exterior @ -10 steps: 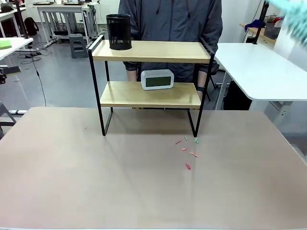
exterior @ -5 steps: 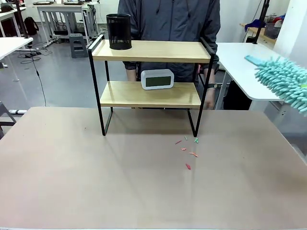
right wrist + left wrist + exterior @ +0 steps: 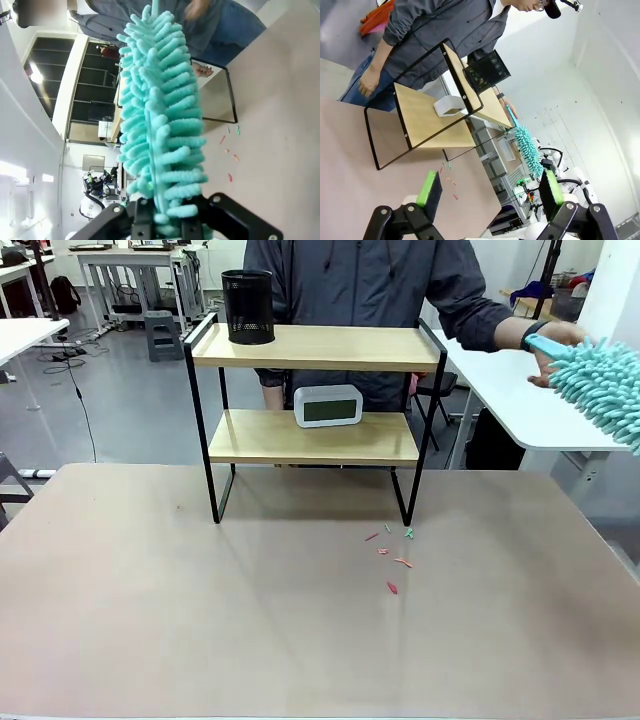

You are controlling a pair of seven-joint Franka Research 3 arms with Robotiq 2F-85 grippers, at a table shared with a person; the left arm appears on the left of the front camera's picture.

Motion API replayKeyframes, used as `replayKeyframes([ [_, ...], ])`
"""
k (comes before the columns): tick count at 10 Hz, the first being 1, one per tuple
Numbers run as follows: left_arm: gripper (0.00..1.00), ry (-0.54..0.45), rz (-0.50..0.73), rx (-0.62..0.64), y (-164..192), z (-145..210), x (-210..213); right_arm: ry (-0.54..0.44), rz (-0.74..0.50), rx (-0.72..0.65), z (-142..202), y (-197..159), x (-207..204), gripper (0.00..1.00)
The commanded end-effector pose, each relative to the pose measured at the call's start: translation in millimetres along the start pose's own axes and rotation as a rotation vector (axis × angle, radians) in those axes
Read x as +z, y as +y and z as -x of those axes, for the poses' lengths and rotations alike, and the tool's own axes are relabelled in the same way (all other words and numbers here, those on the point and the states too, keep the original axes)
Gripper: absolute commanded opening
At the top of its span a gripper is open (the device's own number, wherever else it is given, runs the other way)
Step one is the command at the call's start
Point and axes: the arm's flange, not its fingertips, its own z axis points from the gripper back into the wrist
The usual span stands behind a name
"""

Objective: Clean the shelf.
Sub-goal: Hand the Duster back to the human.

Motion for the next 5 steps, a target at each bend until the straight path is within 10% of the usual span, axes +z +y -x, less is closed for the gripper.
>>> replayKeyframes([
  [1,1.00,0.011,0.005,0.005,-2.0,-0.5,1.5,0.011,-0.004,0.010,1.7,-1.7,-1.0,0.00],
  [5,1.00,0.011,0.005,0.005,-2.0,-0.5,1.5,0.011,-0.004,0.010,1.7,-1.7,-1.0,0.00],
])
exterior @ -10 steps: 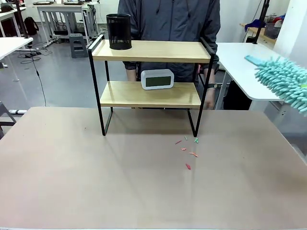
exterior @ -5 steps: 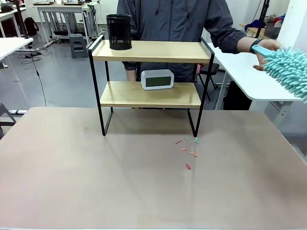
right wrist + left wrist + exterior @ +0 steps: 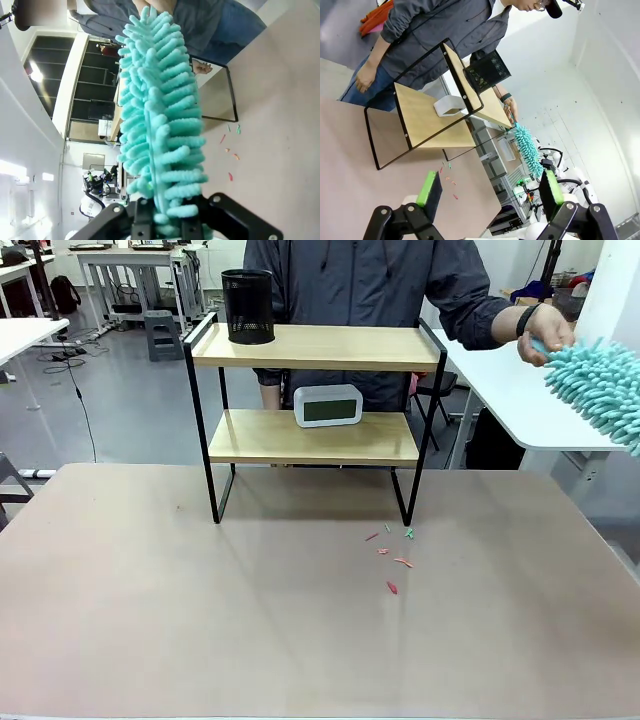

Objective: Clean the shelf.
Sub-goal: Hand the Duster back to the human.

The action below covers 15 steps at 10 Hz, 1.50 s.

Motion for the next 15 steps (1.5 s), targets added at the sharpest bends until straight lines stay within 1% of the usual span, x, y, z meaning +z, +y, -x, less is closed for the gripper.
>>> replayKeyframes([
  [1,1.00,0.011,0.005,0.004,-3,-1,2,0.000,0.000,0.000,0,0,0,0.25],
  [2,1.00,0.011,0.005,0.004,-3,-1,2,0.003,-0.020,0.008,2,4,-3,0.65],
  [3,1.00,0.011,0.005,0.004,-3,-1,2,0.035,-0.018,0.021,6,8,-8,0.77],
  [4,1.00,0.011,0.005,0.004,-3,-1,2,0.052,-0.017,0.035,11,12,-13,1.00],
  [7,1.00,0.011,0.005,0.004,-3,-1,2,0.079,-0.024,0.077,28,26,-9,1.00],
  [8,1.00,0.000,0.000,0.000,0,0,0,0.110,-0.049,0.096,40,35,-12,1.00],
  [9,1.00,0.046,0.036,0.113,-15,5,1,0.168,-0.074,0.101,54,44,-23,1.00],
  [11,1.00,0.266,0.097,0.268,-4,34,-55,0.322,-0.150,0.116,89,60,-71,1.00],
  [12,1.00,0.347,0.079,0.291,1,53,-93,0.389,-0.225,0.100,107,65,-102,1.00],
  [13,1.00,0.376,0.083,0.311,-1,64,-115,0.389,-0.257,0.103,121,63,-132,1.00],
  [14,1.00,0.253,0.103,0.250,-1,44,-66,0.407,-0.224,0.059,133,52,-157,1.00],
  [15,1.00,0.253,0.103,0.250,-1,44,-66,0.391,-0.208,0.133,72,91,-99,1.00],
])
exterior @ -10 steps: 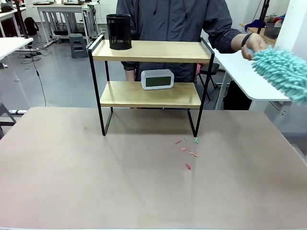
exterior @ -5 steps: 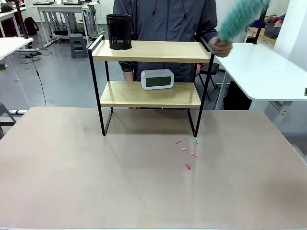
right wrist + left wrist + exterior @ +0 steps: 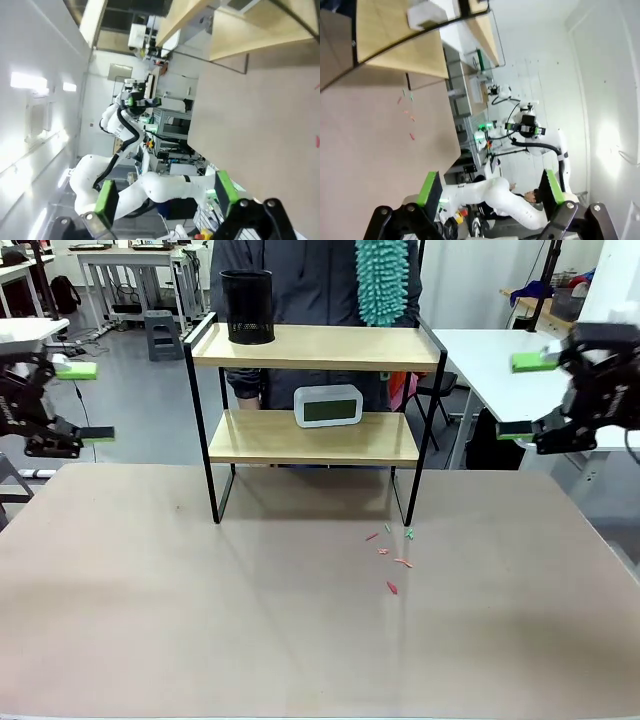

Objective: Clean the shelf.
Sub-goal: Hand the Duster back to the human.

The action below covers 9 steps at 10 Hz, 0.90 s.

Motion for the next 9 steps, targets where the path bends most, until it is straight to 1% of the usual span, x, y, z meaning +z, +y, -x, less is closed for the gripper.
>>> replayKeyframes([
  [1,1.00,-0.058,0.007,-0.043,-10.2,-1.8,28.4,-0.042,0.021,0.034,6.6,9.6,41.0,1.00],
  [9,1.00,-0.058,0.007,-0.043,-10.2,-1.8,28.4,-0.042,0.021,0.034,6.6,9.6,41.0,1.00],
])
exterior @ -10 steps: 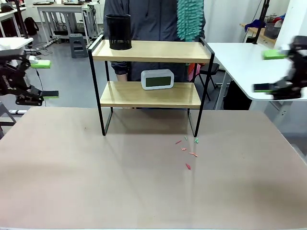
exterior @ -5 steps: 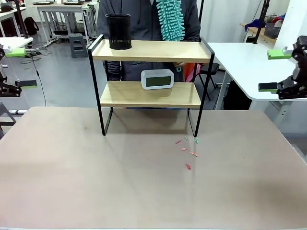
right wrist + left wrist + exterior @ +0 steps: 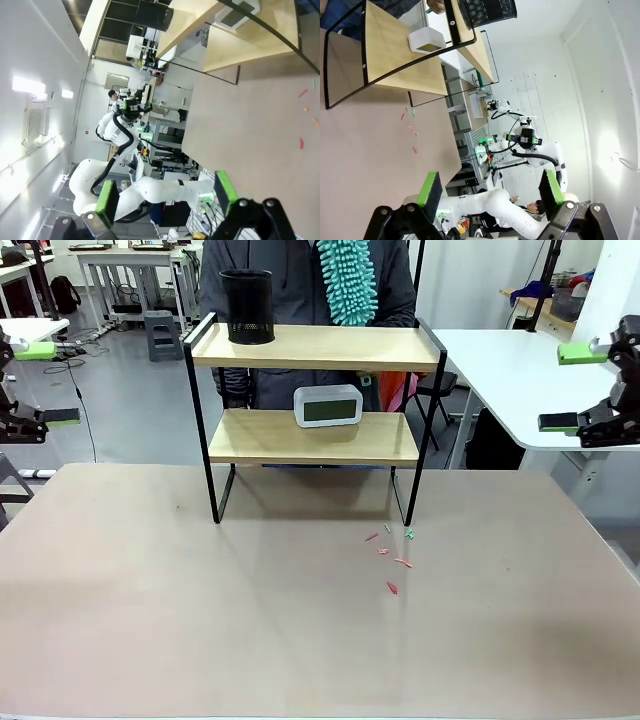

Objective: Clean the shelf.
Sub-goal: Hand the Duster back to the human.

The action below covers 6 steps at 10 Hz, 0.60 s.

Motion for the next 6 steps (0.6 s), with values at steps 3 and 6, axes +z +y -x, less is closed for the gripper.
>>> replayKeyframes([
  [3,1.00,0.010,0.006,-0.014,0.5,2.3,-0.9,0.007,-0.002,-0.006,1.3,0.5,0.8,1.00],
  [6,1.00,0.010,0.006,-0.014,0.5,2.3,-0.9,0.007,-0.002,-0.006,1.3,0.5,0.8,1.00],
])
